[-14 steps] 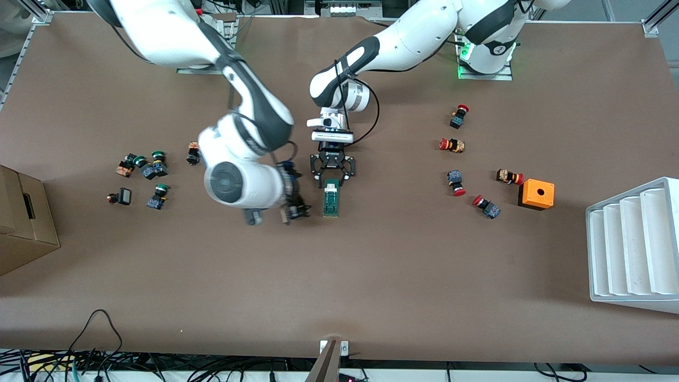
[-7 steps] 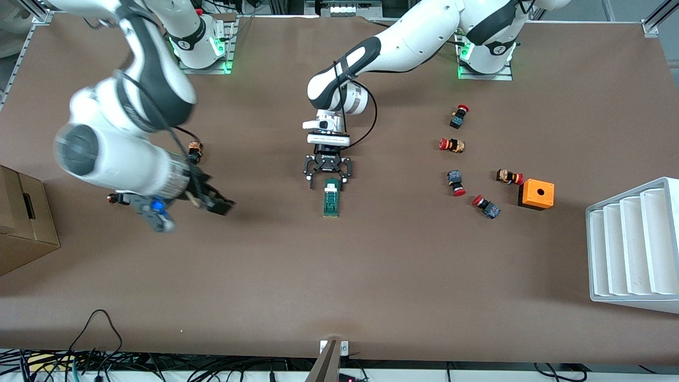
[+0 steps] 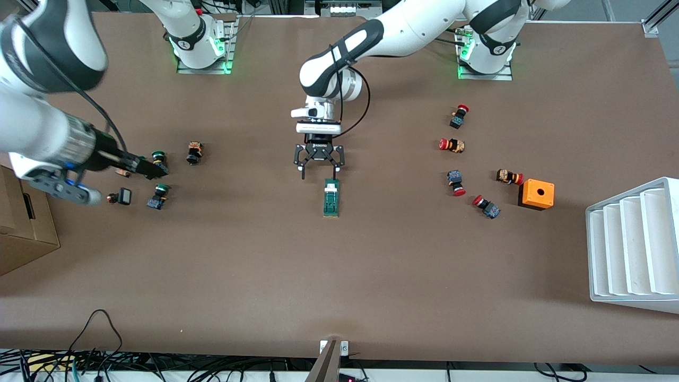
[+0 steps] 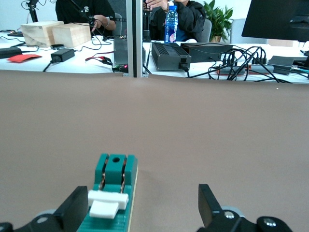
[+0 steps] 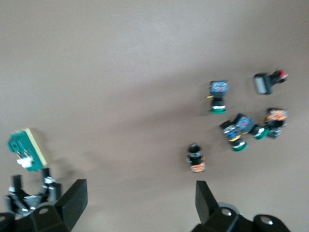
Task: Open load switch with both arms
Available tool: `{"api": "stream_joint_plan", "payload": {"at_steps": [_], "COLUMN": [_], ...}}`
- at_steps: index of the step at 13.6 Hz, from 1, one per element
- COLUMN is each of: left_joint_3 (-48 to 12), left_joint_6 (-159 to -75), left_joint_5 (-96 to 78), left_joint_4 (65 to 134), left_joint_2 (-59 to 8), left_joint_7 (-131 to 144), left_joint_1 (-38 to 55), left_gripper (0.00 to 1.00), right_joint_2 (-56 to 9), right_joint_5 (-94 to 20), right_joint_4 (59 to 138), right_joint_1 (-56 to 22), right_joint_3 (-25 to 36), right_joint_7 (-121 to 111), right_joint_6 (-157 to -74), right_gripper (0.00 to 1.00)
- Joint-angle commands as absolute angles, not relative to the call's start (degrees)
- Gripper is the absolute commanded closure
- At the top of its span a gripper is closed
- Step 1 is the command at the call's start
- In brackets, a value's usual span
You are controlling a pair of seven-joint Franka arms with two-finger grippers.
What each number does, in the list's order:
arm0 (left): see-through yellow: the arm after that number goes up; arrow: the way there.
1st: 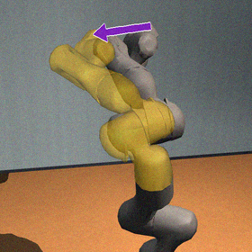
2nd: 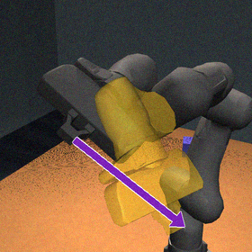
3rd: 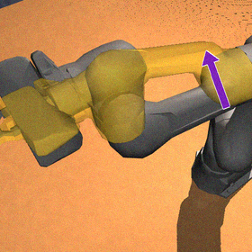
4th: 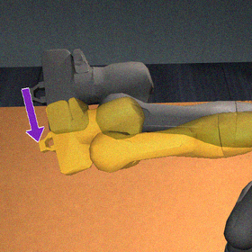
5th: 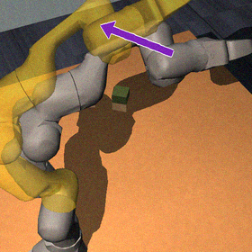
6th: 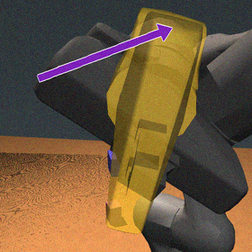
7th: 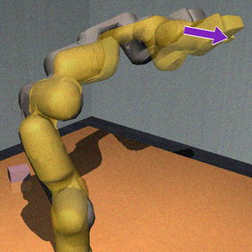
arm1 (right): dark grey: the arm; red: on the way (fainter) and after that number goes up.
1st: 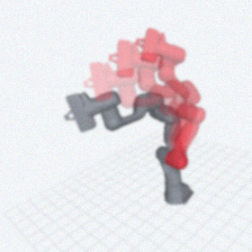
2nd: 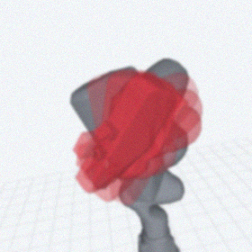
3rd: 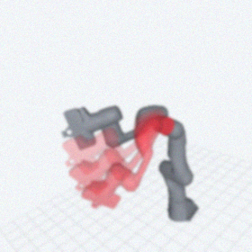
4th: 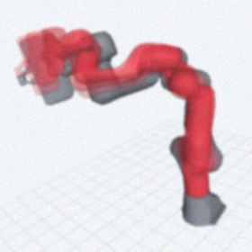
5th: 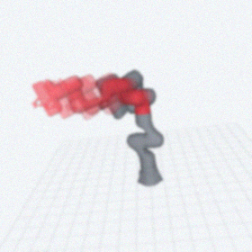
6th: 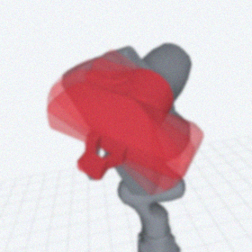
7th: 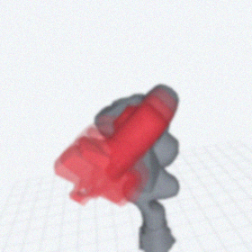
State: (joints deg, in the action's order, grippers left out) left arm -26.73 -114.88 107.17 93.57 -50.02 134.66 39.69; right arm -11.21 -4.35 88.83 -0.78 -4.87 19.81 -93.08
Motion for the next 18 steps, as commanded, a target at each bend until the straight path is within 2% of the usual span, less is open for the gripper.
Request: {"api": "stream_joint_plan", "payload": {"at_steps": [1, 3, 5, 8, 10, 13, 18], "left_joint_3": [-30.1, -36.8, -46.5, -58.9, -62.0, -62.1, -64.2], "left_joint_6": [-115.6, -115.6, -115.5, -113.1, -109.4, -100.0, -93.1], "left_joint_5": [99.6, 90.8, 81.7, 69.0, 62.3, 51.7, 43.8], "left_joint_4": [93.8, 93.2, 93.0, 88.4, 84.3, 74.3, 71.3], "left_joint_2": [-45.9, -42.7, -39.7, -38.9, -38.9, -39.0, -38.3], "left_joint_7": [127.6, 123.2, 114.6, 102.5, 95.3, 83.6, 72.0], "left_joint_1": [37.6, 32.6, 23.4, 11.8, 9.2, 9.0, 3.5], "left_gripper": [0.0, 0.0, 0.0, 0.0, 0.0, 0.0, 0.0], "right_joint_2": [-3.9, -4.2, -4.4, -6.1, -6.2, -6.2, -6.1], "right_joint_5": [-1.4, -0.4, 0.1, 1.6, 1.6, 1.8, 2.6], "right_joint_4": [95.8, 94.6, 93.9, 91.1, 90.4, 90.4, 89.8], "right_joint_1": [-0.5, -0.5, -0.6, -0.9, -0.8, -0.7, -0.8], "right_joint_3": [-2.7, -2.0, -2.0, -2.3, -2.3, -2.3, -2.4], "right_joint_7": [9.1, 7.7, 6.8, 6.6, 6.4, 5.1, 4.0], "right_joint_6": [-93.5, -92.8, -93.1, -93.0, -92.9, -92.8, -92.1], "right_gripper": [0.01, 0.01, 0.01, 0.01, 0.01, 0.01, 0.01]}}
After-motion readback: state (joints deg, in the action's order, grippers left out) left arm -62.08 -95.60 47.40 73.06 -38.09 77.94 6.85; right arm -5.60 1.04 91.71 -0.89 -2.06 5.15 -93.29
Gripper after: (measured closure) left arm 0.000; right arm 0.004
